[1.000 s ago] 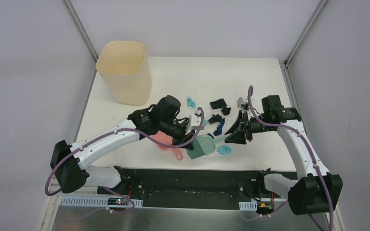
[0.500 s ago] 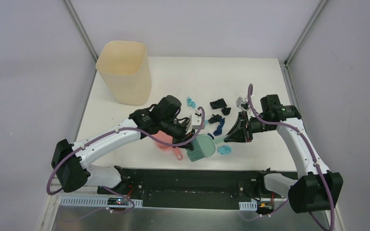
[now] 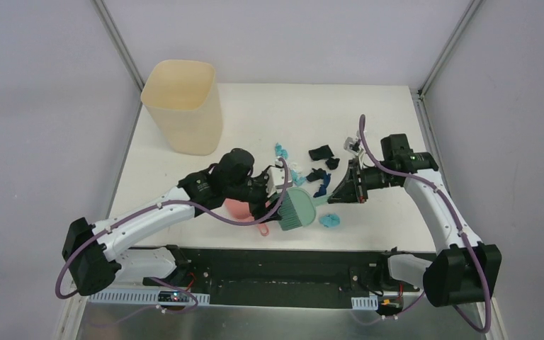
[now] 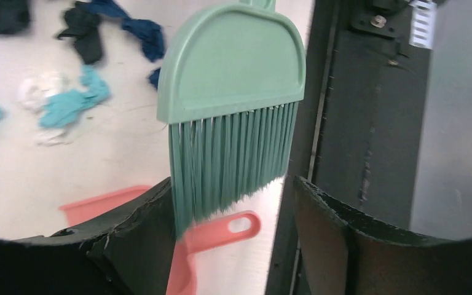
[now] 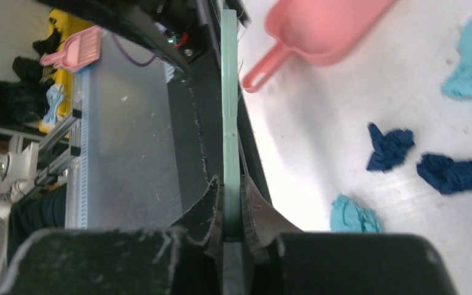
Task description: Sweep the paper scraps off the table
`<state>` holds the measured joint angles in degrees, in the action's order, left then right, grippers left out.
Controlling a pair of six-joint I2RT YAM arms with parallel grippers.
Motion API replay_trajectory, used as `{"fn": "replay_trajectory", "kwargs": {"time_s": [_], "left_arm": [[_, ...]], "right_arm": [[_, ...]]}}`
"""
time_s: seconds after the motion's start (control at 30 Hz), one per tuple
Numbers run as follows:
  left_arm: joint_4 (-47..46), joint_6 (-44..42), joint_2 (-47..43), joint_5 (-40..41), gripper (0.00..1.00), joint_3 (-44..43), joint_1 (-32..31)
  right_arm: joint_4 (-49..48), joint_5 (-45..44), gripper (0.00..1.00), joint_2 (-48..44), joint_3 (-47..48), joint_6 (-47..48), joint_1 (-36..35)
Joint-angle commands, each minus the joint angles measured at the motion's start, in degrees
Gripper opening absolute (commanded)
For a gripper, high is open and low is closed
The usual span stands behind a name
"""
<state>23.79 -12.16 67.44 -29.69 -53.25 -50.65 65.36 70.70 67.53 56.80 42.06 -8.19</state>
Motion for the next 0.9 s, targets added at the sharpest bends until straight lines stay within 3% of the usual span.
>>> {"fn": "replay_trajectory", "kwargs": {"time_s": [0.0,0.13,0.23,0.27,0.37,0.47,0.6,0.7,0.87], "left_arm": [[-6.3,-0.1,-3.5,12.4,0.66,0.5,-0.3],[5.0,4.1,-0.2,34.6,0.72,-6.1,-0.3],[18.7,15.6,4.1,51.3,0.71,-13.1,-0.3],[22.5,21.6,4.6,53.4,0.70,-14.5,-0.3],[23.7,44.1,1.3,49.8,0.63,-9.2,-0.5],[20.0,58.0,-2.3,47.6,0.64,-1.9,-4.0],[26.2,64.5,0.9,56.6,0.66,-4.4,-12.8],[32.5,71.1,6.2,57.6,0.65,-7.4,-14.3],[33.6,79.4,11.7,57.4,0.69,-7.3,-16.7]], "right_arm": [[-10.9,-8.8,0.00,1.7,1.5,-16.7,0.0],[-11.9,-19.0,0.00,3.7,4.7,-23.3,0.9],[-12.5,-25.1,0.00,3.8,6.6,-25.8,1.6],[-13.2,-27.7,0.00,3.3,6.9,-26.8,1.7],[-16.2,-36.3,0.00,1.9,7.6,-30.4,2.3],[-17.6,-41.3,0.00,1.0,8.3,-31.8,3.2],[-19.4,-43.4,0.00,0.2,7.9,-34.2,4.4],[-19.4,-42.0,0.00,0.3,7.4,-34.4,4.7],[-19.3,-39.5,0.00,0.2,7.1,-34.5,5.0]]}}
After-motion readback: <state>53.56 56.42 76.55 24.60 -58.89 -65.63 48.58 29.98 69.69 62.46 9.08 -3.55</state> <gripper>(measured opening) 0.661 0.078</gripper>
